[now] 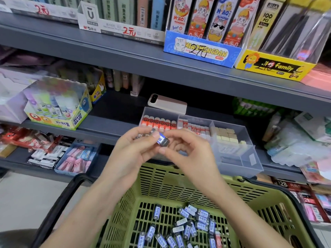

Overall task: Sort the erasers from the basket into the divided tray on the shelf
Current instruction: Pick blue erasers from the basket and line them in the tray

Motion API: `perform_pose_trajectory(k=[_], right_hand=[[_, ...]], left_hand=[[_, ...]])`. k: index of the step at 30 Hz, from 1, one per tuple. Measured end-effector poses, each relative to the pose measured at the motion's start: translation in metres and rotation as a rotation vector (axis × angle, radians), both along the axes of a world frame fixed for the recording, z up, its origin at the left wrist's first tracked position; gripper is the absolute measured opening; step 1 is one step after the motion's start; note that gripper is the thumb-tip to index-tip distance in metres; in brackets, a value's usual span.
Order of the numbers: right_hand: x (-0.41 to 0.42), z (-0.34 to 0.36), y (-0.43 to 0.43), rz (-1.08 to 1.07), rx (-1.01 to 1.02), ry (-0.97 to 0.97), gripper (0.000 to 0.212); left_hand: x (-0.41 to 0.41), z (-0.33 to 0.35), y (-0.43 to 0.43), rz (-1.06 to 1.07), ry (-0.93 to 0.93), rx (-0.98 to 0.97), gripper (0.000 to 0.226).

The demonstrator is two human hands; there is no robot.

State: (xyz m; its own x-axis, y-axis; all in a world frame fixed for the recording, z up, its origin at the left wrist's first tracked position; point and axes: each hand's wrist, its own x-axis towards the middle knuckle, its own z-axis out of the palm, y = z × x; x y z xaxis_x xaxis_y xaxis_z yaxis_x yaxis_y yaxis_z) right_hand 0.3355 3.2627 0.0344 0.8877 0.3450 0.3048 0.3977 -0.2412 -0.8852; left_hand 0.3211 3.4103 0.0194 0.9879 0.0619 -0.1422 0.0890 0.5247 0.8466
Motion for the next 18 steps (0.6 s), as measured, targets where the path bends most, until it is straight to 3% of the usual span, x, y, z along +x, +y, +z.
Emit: perform_pose_trajectory(k=[5, 8, 11, 13, 18], right_hand=[[-0.001, 0.0, -0.028, -0.137, 0.037, -0.173, 0.017], [0.003, -0.001, -0.037, -0.188, 0.02, -0.164, 0.011], [0.021, -0.002, -0.053, -0.174, 0.04, 0.028, 0.011], [0.039, -0.004, -0.067, -0.164, -0.056, 0.215, 0.006], [0.072, -0.015, -0.082, -0.04, -0.484, 0.402, 0.015]], left_hand=[[0.003, 0.008, -0.036, -0.213, 0.045, 0.137, 0.04], [0.004, 0.008, -0.055, -0.234, 0.021, 0.381, 0.048], [0.007, -0.004, -0.057, -0.069, -0.198, 0.867, 0.039], [0.007, -0.013, -0.048, 0.11, -0.36, 1.186, 0.033], [0.007, -0.039, -0.022, 0.182, -0.548, 1.538, 0.034]])
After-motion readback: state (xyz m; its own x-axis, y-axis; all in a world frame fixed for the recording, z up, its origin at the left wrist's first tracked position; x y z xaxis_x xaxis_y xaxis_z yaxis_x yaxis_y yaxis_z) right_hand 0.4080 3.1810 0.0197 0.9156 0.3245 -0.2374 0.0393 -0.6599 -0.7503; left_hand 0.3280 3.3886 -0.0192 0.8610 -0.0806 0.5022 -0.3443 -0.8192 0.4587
